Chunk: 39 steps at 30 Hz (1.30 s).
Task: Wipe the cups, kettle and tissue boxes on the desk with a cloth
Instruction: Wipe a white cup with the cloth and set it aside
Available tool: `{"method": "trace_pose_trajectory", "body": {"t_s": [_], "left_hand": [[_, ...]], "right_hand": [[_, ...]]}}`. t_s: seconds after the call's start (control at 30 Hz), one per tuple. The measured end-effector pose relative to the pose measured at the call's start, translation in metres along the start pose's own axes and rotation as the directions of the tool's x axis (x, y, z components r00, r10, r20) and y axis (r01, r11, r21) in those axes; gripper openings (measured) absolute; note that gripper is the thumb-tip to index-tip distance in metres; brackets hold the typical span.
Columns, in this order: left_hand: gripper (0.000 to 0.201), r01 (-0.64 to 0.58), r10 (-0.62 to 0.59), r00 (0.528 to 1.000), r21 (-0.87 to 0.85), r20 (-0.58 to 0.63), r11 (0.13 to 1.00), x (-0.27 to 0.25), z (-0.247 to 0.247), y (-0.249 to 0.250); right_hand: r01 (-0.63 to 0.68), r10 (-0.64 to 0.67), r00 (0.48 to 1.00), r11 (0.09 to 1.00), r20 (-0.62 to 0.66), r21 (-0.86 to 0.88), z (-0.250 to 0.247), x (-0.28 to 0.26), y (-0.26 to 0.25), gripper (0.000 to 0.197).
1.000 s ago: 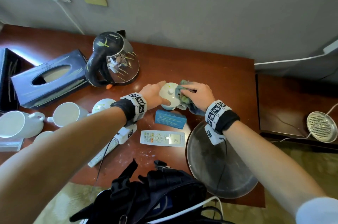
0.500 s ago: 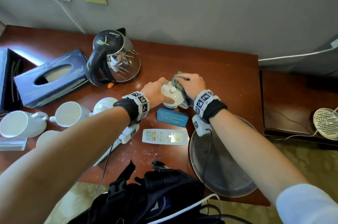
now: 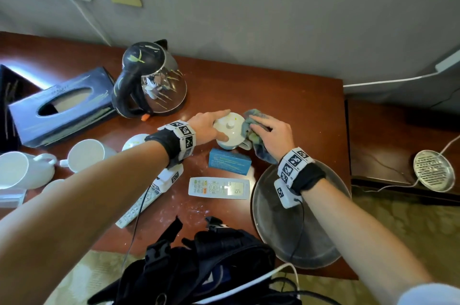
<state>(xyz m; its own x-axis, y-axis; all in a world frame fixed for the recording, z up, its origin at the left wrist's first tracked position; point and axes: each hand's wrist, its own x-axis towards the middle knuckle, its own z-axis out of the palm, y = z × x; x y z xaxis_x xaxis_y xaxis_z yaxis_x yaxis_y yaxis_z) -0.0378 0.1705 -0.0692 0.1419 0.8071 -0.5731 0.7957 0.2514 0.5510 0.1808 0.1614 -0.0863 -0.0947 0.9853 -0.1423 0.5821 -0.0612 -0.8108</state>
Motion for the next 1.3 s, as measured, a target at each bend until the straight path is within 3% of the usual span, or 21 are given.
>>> {"method": "trace_pose_trajectory", "body": {"t_s": [0.1,0.17,0.27,0.3,0.47,0.63,0.8,1.03,1.3], "left_hand": [[0.088,0.044,-0.044,0.999,-0.01,0.009,0.999,-0.001,0.001,0.003],[0.091,0.057,-0.058,0.998,-0.057,-0.023,0.997,-0.003,0.006,0.005],[0.084,0.056,-0.06,0.996,-0.058,-0.066,0.997,-0.004,0.013,0.003],[0.081,0.053,-0.057,0.996,-0.057,-0.074,0.997,-0.005,0.014,0.003],[0.073,0.036,-0.044,0.994,-0.082,-0.098,0.996,-0.006,0.012,0.001],[0.078,0.047,-0.052,0.996,-0.062,-0.074,0.997,-0.003,0.012,0.001],[0.076,0.049,-0.051,0.997,-0.031,-0.054,0.998,0.003,0.004,0.01],[0.077,0.045,-0.046,0.998,-0.03,-0.043,0.999,0.006,0.004,0.003],[0.082,0.004,-0.004,1.0,0.012,0.023,1.0,0.004,-0.001,0.003]], "right_hand": [[-0.032,0.034,0.997,0.999,-0.07,0.028,-0.006,0.009,-0.008,0.029],[-0.045,0.045,0.999,0.999,-0.011,0.026,-0.003,0.018,-0.011,0.042],[-0.108,0.104,0.99,0.993,0.092,0.038,0.012,0.031,-0.02,0.078],[-0.121,0.118,0.988,0.992,0.101,0.028,0.018,0.036,-0.022,0.081],[-0.095,0.091,0.972,0.995,0.218,0.008,0.02,0.036,-0.024,0.045],[-0.057,0.046,0.971,0.997,0.236,0.042,0.009,0.01,0.001,0.049],[0.082,-0.064,0.979,0.993,0.195,-0.087,0.008,0.009,-0.001,0.042],[-0.093,0.092,0.978,0.996,0.189,-0.008,0.02,0.044,-0.02,0.035],[-0.035,0.043,0.985,0.998,0.168,-0.048,-0.002,0.001,-0.002,0.035]]}}
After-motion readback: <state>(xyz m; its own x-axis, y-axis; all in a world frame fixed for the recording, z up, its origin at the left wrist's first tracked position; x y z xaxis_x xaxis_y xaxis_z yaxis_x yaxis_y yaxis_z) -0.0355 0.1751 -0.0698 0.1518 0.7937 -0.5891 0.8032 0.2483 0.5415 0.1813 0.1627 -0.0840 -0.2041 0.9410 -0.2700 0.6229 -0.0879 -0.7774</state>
